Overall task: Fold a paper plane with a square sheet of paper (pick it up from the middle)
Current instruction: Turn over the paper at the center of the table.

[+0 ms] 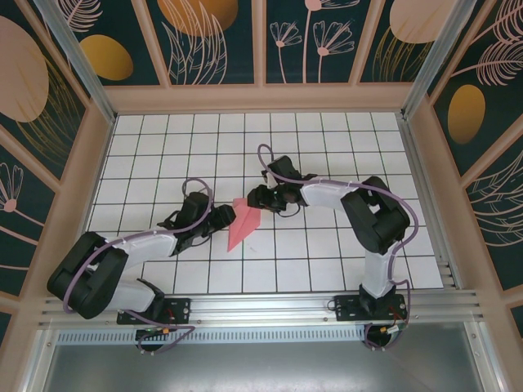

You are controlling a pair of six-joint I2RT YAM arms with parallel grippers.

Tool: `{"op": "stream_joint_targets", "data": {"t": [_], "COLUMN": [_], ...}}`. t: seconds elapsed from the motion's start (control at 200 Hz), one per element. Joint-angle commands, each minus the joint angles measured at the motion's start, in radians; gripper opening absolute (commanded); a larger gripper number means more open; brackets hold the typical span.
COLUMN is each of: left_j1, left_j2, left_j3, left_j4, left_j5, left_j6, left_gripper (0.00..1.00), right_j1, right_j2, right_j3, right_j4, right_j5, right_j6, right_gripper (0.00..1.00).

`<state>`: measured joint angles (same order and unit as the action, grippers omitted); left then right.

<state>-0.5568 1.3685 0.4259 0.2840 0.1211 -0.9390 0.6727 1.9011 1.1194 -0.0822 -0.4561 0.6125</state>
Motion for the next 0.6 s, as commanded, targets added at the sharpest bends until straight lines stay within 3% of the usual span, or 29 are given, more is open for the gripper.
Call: {"op": "stream_joint_targets", "data": {"t": [0.0, 0.595], "left_j1": [0.009, 0.017], "left_j2": [-0.023, 0.084], "left_j3": [-0.029, -0.054], "left_j4": [0.029, 0.131], "left_j5": [-0.010, 0.091], "left_j6": [-0.046, -0.064], "left_gripper": [0.52, 0.47], "right_j1": [0.009, 0.045], "right_j2": [0.036, 0.101], "right_j3": [0.029, 0.058], "right_j4": [0.019, 0.077], "right_j5": [-0.030, -0.109], "right_j6": [0.030, 0.064], "right_gripper": [0.49, 0.39]}}
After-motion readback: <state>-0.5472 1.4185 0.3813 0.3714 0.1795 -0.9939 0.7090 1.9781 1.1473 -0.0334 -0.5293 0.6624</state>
